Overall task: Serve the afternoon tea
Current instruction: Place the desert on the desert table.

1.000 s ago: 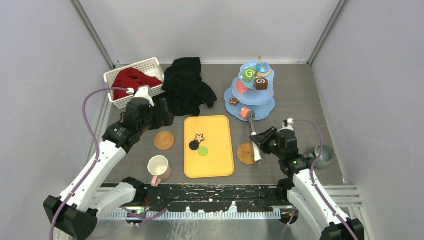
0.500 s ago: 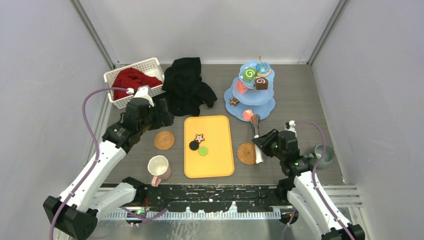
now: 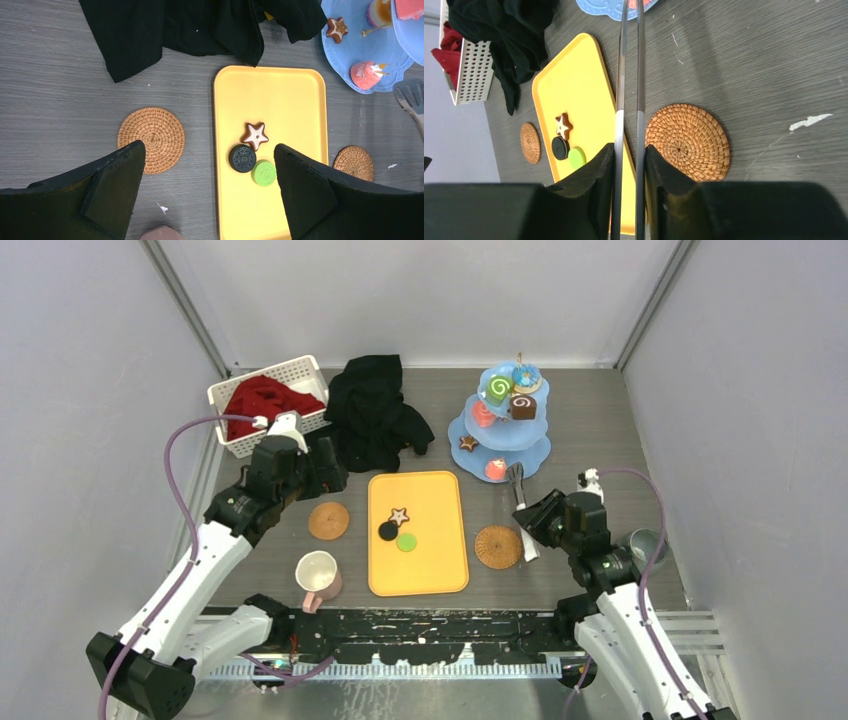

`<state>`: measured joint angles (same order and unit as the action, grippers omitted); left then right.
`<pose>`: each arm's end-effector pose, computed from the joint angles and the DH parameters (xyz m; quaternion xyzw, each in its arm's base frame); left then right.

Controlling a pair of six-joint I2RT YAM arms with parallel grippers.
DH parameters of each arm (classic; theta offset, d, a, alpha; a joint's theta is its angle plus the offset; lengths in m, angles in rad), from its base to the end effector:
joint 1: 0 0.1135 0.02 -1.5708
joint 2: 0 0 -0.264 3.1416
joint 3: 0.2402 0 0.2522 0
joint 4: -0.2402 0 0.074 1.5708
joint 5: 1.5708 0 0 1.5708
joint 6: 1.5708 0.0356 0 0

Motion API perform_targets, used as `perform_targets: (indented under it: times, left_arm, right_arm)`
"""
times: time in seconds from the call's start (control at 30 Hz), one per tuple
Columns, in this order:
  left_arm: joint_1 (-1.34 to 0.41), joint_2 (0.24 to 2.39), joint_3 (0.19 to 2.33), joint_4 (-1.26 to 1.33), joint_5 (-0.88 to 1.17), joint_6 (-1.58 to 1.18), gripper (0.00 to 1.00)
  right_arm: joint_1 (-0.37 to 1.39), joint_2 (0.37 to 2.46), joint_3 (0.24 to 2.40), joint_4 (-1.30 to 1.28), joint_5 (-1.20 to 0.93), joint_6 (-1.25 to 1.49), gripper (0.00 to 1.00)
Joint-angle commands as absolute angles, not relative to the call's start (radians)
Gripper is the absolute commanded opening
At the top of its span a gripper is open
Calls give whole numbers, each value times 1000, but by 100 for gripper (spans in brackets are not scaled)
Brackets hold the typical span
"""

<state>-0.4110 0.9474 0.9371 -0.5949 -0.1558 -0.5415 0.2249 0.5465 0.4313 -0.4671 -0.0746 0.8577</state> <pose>0.1867 -0.0753 0.3232 -0.0936 0.8788 -0.1509 0.4429 0.1321 0.0329 0.2219 0.2569 0.8415 0.2724 0.3894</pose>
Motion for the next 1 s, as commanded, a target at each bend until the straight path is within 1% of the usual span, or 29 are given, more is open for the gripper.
perform_targets:
  times: [0.0, 0.13, 0.23, 0.33, 0.47, 0.53, 0.6, 0.63, 0.73, 0.8, 0.87, 0.97]
  left_arm:
    - [-407, 920, 958, -558, -162, -535, 99]
    - [-407, 909, 946, -547, -167, -538, 99]
    - [-407, 907, 943, -546, -166, -544, 99]
    - [-407, 904, 938, -546, -168, -545, 99]
    - [-408, 896, 945, -568, -226, -533, 99]
    - [-407, 898, 956, -591, -255, -523, 99]
    - [-407, 901, 966, -607, -255, -518, 99]
    - [-407, 901, 968, -607, -250, -518, 99]
    - [-407, 900, 967, -601, -244, -529, 99]
    - [-407, 902, 966, -600, -240, -534, 100]
    - [-407, 905, 971, -602, -237, -538, 99]
    - [-407, 901, 972, -604, -235, -540, 100]
  right_arm:
    - [221, 529, 573, -573, -55, 728, 25]
    - [221, 559, 670, -672, -120, 605, 12]
    - [221, 592, 711, -681, -304, 528, 6]
    - [223, 622, 718, -647, -490, 466, 2]
    - [242, 628, 697, -603, -576, 453, 1]
    - [285, 619, 677, -564, -590, 473, 1]
    - [384, 618, 665, -538, -527, 493, 1]
    - [451, 633, 669, -544, -461, 499, 1]
    - [708, 735, 708, -581, -199, 504, 1]
    - [880, 805, 733, -568, -69, 525, 1]
    - [947, 873, 752, -538, -10, 530, 1]
    - [958, 948, 770, -461, -22, 514, 1]
